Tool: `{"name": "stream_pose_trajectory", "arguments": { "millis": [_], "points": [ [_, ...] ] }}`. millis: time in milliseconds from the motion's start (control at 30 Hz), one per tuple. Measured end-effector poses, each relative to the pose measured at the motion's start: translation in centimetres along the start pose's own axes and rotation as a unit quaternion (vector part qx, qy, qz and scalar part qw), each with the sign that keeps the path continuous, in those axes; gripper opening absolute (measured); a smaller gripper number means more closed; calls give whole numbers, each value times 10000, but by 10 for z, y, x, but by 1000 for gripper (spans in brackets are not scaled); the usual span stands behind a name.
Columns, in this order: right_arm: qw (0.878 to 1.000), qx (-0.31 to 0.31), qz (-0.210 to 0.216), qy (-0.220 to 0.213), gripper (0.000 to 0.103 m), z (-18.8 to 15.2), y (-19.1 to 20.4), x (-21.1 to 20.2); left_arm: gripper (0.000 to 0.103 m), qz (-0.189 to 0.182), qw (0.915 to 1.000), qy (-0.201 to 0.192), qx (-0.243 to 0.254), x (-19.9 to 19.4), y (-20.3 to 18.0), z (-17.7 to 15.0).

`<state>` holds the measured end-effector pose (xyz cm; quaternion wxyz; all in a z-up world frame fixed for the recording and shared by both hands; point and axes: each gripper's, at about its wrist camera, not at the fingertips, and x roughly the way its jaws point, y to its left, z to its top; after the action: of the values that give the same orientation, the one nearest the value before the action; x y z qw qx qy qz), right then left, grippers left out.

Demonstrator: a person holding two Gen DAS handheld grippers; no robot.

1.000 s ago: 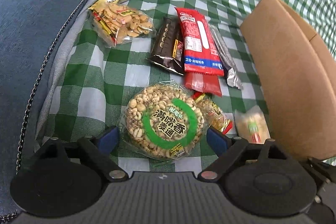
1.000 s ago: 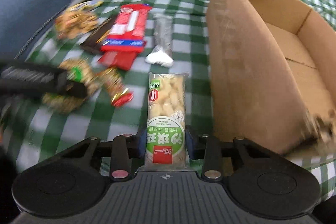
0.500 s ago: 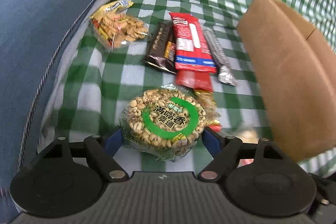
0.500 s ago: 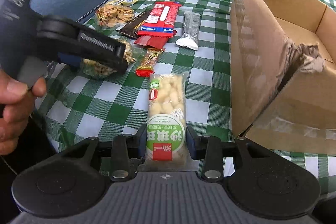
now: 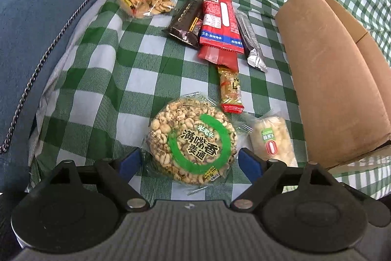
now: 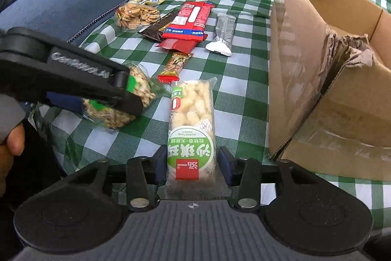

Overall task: Organize snacks
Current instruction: 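Grasp the round peanut cake pack with the left gripper while the right holds the bar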

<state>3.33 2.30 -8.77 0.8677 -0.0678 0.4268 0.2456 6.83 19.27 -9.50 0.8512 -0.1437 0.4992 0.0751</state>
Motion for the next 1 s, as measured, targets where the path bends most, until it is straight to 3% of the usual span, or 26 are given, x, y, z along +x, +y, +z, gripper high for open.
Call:
{"name": "stream_pose_trajectory", "arguments": {
  "millis": [567, 1000],
  "points": [
    [10000, 38, 31, -26, 39, -2, 0, -4, 87, 145, 9994, -145, 268, 2, -9, -4],
    [9988, 47, 18, -487, 38, -3, -3, -29, 83, -323, 9967, -723, -161, -20, 5, 0]
  ]
}}
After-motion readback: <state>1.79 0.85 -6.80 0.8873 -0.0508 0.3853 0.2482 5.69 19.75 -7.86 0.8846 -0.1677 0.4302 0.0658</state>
